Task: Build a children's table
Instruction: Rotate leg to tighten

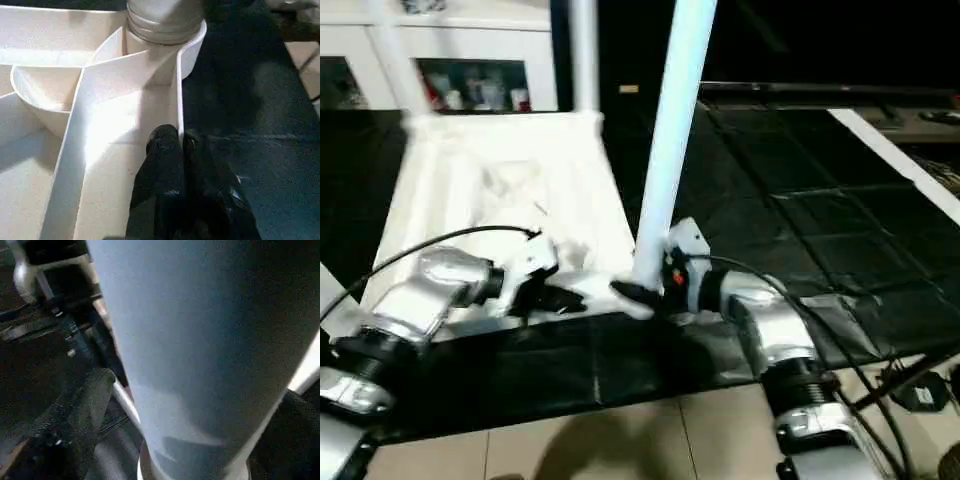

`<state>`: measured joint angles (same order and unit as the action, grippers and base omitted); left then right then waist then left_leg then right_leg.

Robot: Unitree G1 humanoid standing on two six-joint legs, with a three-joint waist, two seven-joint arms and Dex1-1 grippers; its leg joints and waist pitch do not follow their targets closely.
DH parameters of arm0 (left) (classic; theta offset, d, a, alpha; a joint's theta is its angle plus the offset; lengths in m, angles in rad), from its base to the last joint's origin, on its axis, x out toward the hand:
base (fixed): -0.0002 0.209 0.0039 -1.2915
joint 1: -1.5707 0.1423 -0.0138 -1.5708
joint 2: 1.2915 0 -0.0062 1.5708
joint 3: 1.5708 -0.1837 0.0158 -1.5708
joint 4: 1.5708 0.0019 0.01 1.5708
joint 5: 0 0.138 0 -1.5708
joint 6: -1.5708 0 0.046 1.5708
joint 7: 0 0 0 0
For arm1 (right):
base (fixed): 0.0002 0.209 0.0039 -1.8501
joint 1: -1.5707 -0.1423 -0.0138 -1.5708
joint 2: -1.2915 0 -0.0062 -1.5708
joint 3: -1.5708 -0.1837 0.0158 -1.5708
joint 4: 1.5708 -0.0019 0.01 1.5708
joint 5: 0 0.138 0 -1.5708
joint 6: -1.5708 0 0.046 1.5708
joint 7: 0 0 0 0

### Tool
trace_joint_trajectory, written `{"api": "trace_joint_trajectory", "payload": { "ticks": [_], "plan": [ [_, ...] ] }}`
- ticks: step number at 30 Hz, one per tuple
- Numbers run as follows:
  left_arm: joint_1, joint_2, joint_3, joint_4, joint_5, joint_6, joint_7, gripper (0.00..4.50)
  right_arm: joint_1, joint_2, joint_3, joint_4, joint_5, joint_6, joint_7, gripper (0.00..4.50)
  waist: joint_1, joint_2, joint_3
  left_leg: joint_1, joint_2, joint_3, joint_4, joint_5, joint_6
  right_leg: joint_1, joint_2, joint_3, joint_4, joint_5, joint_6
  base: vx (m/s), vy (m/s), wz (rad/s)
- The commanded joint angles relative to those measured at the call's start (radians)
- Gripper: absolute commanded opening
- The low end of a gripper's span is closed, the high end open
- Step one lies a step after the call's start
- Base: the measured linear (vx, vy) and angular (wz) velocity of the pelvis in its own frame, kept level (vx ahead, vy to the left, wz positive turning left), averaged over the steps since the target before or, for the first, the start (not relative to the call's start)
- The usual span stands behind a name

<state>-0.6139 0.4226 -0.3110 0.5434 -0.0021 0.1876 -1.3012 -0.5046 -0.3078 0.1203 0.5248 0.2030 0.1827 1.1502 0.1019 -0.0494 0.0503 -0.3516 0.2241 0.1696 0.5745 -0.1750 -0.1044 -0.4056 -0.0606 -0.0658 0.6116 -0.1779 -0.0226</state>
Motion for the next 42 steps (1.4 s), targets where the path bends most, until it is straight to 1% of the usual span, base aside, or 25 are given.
{"api": "trace_joint_trajectory", "payload": {
  "ticks": [1, 2, 3, 6, 7, 9, 11, 12, 14, 15, 17, 18, 20, 26, 30, 32, 34, 35, 36, 37, 38, 39, 40, 41, 42],
  "plan": [
    [-0.017, 0.003, -0.030, -0.012, -0.025, -0.039, -0.093, 0.00, -0.019, -0.040, 0.019, 0.013, 0.013, -0.024, 0.105, 4.30, 0.001, 0.008, -0.064, 0.005, 0.009, 0.010, -0.057, -0.184, 0.037, 0.060, -0.067, 0.044, -0.063, -0.145, -0.220, 0.000, 0.000, 0.00],
    [-0.021, 0.015, -0.033, -0.009, -0.027, -0.042, -0.118, 0.00, -0.023, -0.054, 0.030, 0.013, 0.022, -0.016, 0.154, 4.30, 0.006, 0.008, -0.064, 0.006, 0.011, 0.011, -0.056, -0.182, 0.037, 0.058, -0.069, 0.045, -0.064, -0.152, -0.216, 0.000, 0.000, 0.00],
    [-0.026, 0.026, -0.035, -0.007, -0.030, -0.047, -0.145, 0.00, -0.026, -0.066, 0.038, 0.010, 0.035, -0.004, 0.208, 4.30, 0.007, 0.009, -0.065, 0.005, 0.011, 0.011, -0.056, -0.181, 0.039, 0.060, -0.067, 0.044, -0.062, -0.151, -0.217, 0.000, 0.000, 0.00],
    [-0.037, 0.042, -0.043, 0.005, -0.026, -0.066, -0.184, 0.00, -0.034, -0.092, 0.060, 0.014, 0.052, 0.009, 0.298, 4.30, 0.013, 0.009, -0.065, 0.006, 0.012, 0.010, -0.056, -0.179, 0.043, 0.057, -0.067, 0.043, -0.062, -0.151, -0.219, 0.000, 0.000, 0.00],
    [-0.038, 0.045, -0.045, 0.007, -0.025, -0.071, -0.190, 0.00, -0.035, -0.096, 0.065, 0.016, 0.054, 0.008, 0.311, 4.15, 0.015, 0.012, -0.065, 0.006, 0.013, 0.010, -0.056, -0.178, 0.041, 0.056, -0.068, 0.043, -0.060, -0.145, -0.222, 0.000, 0.000, 0.00],
    [-0.043, 0.055, -0.051, 0.016, -0.021, -0.088, -0.214, 0.00, -0.044, -0.104, 0.072, 0.030, 0.052, 0.005, 0.353, 4.04, 0.016, 0.010, -0.066, 0.006, 0.012, 0.010, -0.055, -0.179, 0.037, 0.056, -0.068, 0.042, -0.060, -0.144, -0.227, 0.000, 0.000, 0.00],
    [-0.044, 0.060, -0.057, 0.016, -0.022, -0.096, -0.233, 0.00, -0.049, -0.105, 0.074, 0.041, 0.049, 0.000, 0.373, 3.91, 0.019, 0.012, -0.066, 0.006, 0.012, 0.009, -0.055, -0.182, 0.033, 0.057, -0.068, 0.042, -0.060, -0.148, -0.228, 0.000, 0.000, 0.00],
    [-0.044, 0.061, -0.059, 0.015, -0.022, -0.097, -0.237, 0.00, -0.050, -0.105, 0.075, 0.043, 0.048, -0.001, 0.375, 3.66, 0.019, 0.011, -0.066, 0.006, 0.012, 0.009, -0.055, -0.183, 0.032, 0.057, -0.068, 0.042, -0.060, -0.150, -0.228, 0.000, 0.000, 0.00],
    [-0.043, 0.063, -0.061, 0.014, -0.024, -0.100, -0.247, 0.00, -0.053, -0.104, 0.076, 0.050, 0.045, -0.009, 0.380, 3.57, 0.021, 0.011, -0.066, 0.006, 0.013, 0.009, -0.055, -0.177, 0.029, 0.056, -0.068, 0.042, -0.059, -0.144, -0.230, 0.000, 0.000, 0.00],
    [-0.044, 0.064, -0.066, 0.012, -0.024, -0.104, -0.265, 0.00, -0.058, -0.101, 0.076, 0.065, 0.040, -0.025, 0.382, 3.45, 0.021, 0.007, -0.067, 0.006, 0.013, 0.010, -0.055, -0.176, 0.030, 0.056, -0.068, 0.042, -0.059, -0.144, -0.230, 0.000, 0.000, 0.00],
    [-0.046, 0.065, -0.071, 0.014, -0.020, -0.111, -0.277, 0.00, -0.061, -0.098, 0.078, 0.075, 0.039, -0.031, 0.384, 3.22, 0.024, 0.010, -0.067, 0.007, 0.013, 0.010, -0.055, -0.176, 0.027, 0.055, -0.068, 0.042, -0.059, -0.147, -0.233, 0.000, 0.000, 0.00],
    [-0.046, 0.065, -0.071, 0.014, -0.020, -0.111, -0.277, 0.00, -0.061, -0.098, 0.078, 0.075, 0.039, -0.031, 0.384, 3.22, 0.025, 0.010, -0.067, 0.007, 0.013, 0.010, -0.055, -0.174, 0.028, 0.056, -0.068, 0.042, -0.059, -0.145, -0.233, 0.000, 0.000, 0.00],
    [-0.055, 0.061, -0.075, 0.031, -0.013, -0.125, -0.288, 0.00, -0.065, -0.090, 0.083, 0.085, 0.041, -0.030, 0.393, 3.01, 0.028, 0.015, -0.068, 0.009, 0.013, 0.010, -0.054, -0.182, 0.027, 0.055, -0.067, 0.042, -0.059, -0.143, -0.232, 0.000, 0.000, 0.00],
    [-0.063, 0.056, -0.074, 0.043, -0.011, -0.132, -0.289, 0.00, -0.062, -0.073, 0.080, 0.084, 0.048, -0.024, 0.402, 2.49, 0.033, 0.015, -0.067, 0.009, 0.013, 0.008, -0.056, -0.201, 0.017, 0.055, -0.068, 0.042, -0.059, -0.157, -0.228, 0.000, 0.000, 0.00],
    [-0.062, 0.054, -0.070, 0.041, -0.015, -0.125, -0.288, 0.00, -0.053, -0.070, 0.083, 0.080, 0.055, -0.024, 0.407, 2.27, 0.034, 0.015, -0.067, 0.008, 0.013, 0.008, -0.056, -0.201, 0.014, 0.056, -0.069, 0.042, -0.061, -0.170, -0.223, 0.000, 0.000, 0.00],
    [-0.060, 0.043, -0.058, 0.042, -0.020, -0.106, -0.264, 0.00, -0.031, -0.065, 0.081, 0.053, 0.069, -0.019, 0.404, 2.21, 0.034, 0.018, -0.068, 0.008, 0.013, 0.008, -0.056, -0.196, 0.013, 0.056, -0.068, 0.042, -0.059, -0.158, -0.224, 0.000, 0.000, 0.00],
    [-0.062, 0.033, -0.049, 0.047, -0.020, -0.094, -0.236, 0.00, -0.019, -0.061, 0.076, 0.037, 0.078, -0.012, 0.397, 2.15, 0.035, 0.019, -0.067, 0.011, 0.013, 0.008, -0.056, -0.204, 0.014, 0.054, -0.068, 0.042, -0.061, -0.157, -0.226, 0.000, 0.000, 0.00],
    [-0.067, 0.009, -0.030, 0.059, -0.021, -0.068, -0.175, 0.00, 0.003, -0.047, 0.060, 0.010, 0.091, -0.003, 0.370, 2.11, 0.036, 0.018, -0.066, 0.010, 0.013, 0.008, -0.056, -0.209, 0.014, 0.055, -0.067, 0.042, -0.063, -0.162, -0.226, 0.000, 0.000, 0.00],
    [-0.069, -0.009, -0.015, 0.064, -0.027, -0.049, -0.133, 0.00, 0.019, -0.034, 0.048, -0.009, 0.096, 0.005, 0.336, 2.11, 0.037, 0.023, -0.066, 0.013, 0.014, 0.009, -0.056, -0.218, 0.013, 0.052, -0.068, 0.043, -0.063, -0.168, -0.225, 0.000, 0.000, 0.00],
    [-0.070, -0.018, -0.007, 0.066, -0.030, -0.040, -0.113, 0.00, 0.027, -0.027, 0.042, -0.019, 0.098, 0.010, 0.317, 2.11, 0.038, 0.021, -0.065, 0.015, 0.014, 0.009, -0.056, -0.227, 0.012, 0.050, -0.068, 0.042, -0.066, -0.181, -0.226, 0.000, 0.000, 0.00],
    [-0.070, -0.026, -0.003, 0.064, -0.030, -0.032, -0.095, 0.00, 0.031, -0.015, 0.036, -0.021, 0.092, 0.013, 0.281, 2.08, 0.038, 0.022, -0.064, 0.012, 0.012, 0.007, -0.057, -0.235, 0.008, 0.055, -0.069, 0.042, -0.067, -0.206, -0.222, 0.000, 0.000, 0.00],
    [-0.068, -0.040, 0.005, 0.059, -0.028, -0.016, -0.058, 0.00, 0.039, 0.007, 0.024, -0.024, 0.081, 0.020, 0.205, 2.07, 0.035, 0.020, -0.063, 0.009, 0.012, 0.006, -0.059, -0.234, 0.002, 0.055, -0.069, 0.043, -0.068, -0.216, -0.213, 0.000, 0.000, 0.00],
    [-0.066, -0.053, 0.010, 0.055, -0.025, -0.003, -0.028, 0.00, 0.041, 0.028, 0.012, -0.020, 0.072, 0.026, 0.143, 2.07, 0.030, 0.020, -0.061, 0.008, 0.009, 0.003, -0.060, -0.245, -0.004, 0.055, -0.071, 0.041, -0.071, -0.258, -0.198, 0.000, 0.000, 0.00],
    [-0.060, -0.087, 0.019, 0.046, -0.025, 0.033, 0.032, 0.00, 0.049, 0.074, -0.005, -0.017, 0.055, 0.036, 0.024, 2.07, 0.022, 0.019, -0.059, 0.006, 0.009, 0.002, -0.063, -0.253, -0.017, 0.054, -0.072, 0.042, -0.074, -0.301, -0.180, 0.000, 0.000, 0.00],
    [-0.058, -0.100, 0.023, 0.043, -0.024, 0.047, 0.055, 0.00, 0.052, 0.089, -0.009, -0.019, 0.049, 0.040, -0.016, 2.06, 0.018, 0.018, -0.058, 0.005, 0.007, -0.001, -0.064, -0.260, -0.022, 0.055, -0.072, 0.039, -0.076, -0.327, -0.170, 0.000, 0.000, 0.00]
  ]
}}
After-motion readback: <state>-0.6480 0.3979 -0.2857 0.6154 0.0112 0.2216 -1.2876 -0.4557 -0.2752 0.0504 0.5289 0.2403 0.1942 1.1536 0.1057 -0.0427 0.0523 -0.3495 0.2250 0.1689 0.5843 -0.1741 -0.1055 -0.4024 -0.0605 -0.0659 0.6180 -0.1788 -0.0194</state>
